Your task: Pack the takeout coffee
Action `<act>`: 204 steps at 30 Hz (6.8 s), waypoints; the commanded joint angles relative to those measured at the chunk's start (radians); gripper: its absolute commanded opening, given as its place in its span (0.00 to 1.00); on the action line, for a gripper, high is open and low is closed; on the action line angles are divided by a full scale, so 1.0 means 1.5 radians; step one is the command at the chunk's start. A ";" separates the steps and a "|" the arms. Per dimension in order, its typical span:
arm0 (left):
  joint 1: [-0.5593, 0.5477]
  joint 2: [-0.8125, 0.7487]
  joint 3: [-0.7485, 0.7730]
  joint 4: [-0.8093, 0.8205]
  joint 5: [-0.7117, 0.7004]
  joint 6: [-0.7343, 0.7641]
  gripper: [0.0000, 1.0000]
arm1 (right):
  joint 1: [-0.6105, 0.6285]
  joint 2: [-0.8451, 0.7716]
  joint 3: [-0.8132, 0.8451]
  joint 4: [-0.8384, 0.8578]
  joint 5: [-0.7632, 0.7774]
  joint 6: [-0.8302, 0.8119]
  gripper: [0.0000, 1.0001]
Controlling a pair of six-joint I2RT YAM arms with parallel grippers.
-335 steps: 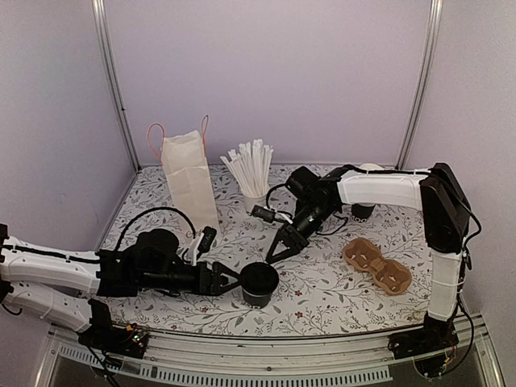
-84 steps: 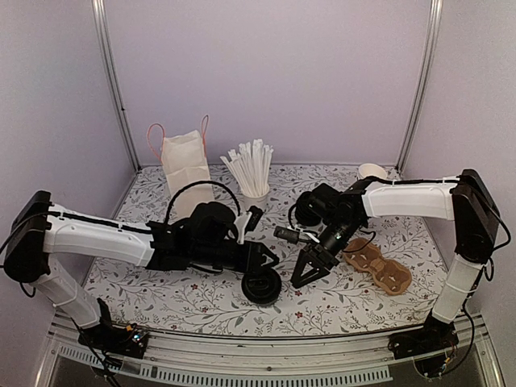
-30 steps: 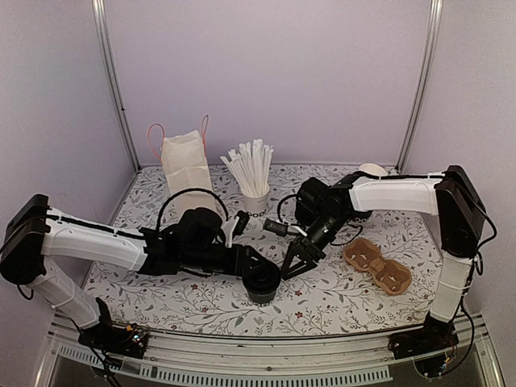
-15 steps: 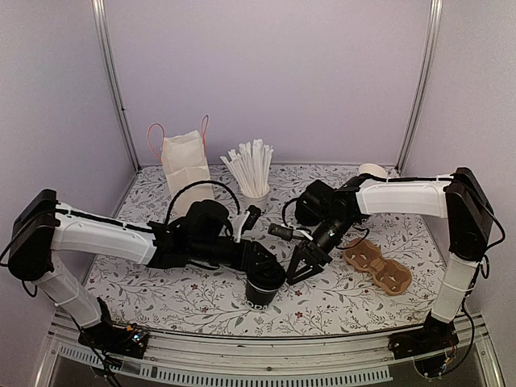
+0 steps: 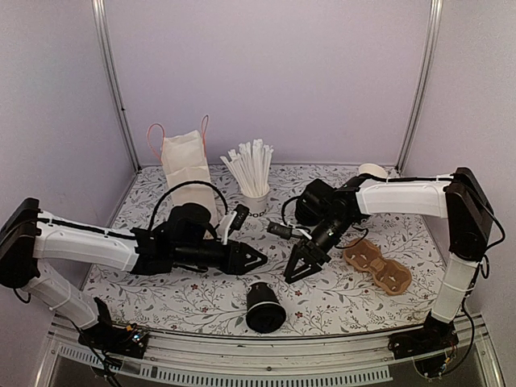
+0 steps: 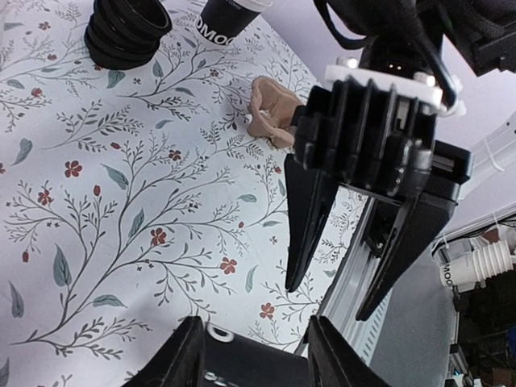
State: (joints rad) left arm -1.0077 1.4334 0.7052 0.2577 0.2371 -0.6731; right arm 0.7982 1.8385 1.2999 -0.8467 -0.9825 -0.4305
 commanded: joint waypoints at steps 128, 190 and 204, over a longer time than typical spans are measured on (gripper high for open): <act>-0.387 -0.051 -0.286 0.371 -0.532 0.242 0.85 | 0.247 -0.220 -0.356 0.296 0.642 -0.484 0.89; -0.340 -0.156 -0.310 0.220 -0.647 0.017 0.91 | -0.086 -0.051 -0.075 0.055 0.438 0.119 0.97; -0.247 -0.194 -0.312 0.250 -0.512 0.041 1.00 | -0.086 -0.086 -0.134 0.124 0.267 0.030 0.69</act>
State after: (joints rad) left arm -1.4437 1.1774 0.2314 0.6010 -0.6411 -0.6254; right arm 0.6682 1.7752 1.1362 -0.7143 -0.4782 -0.3313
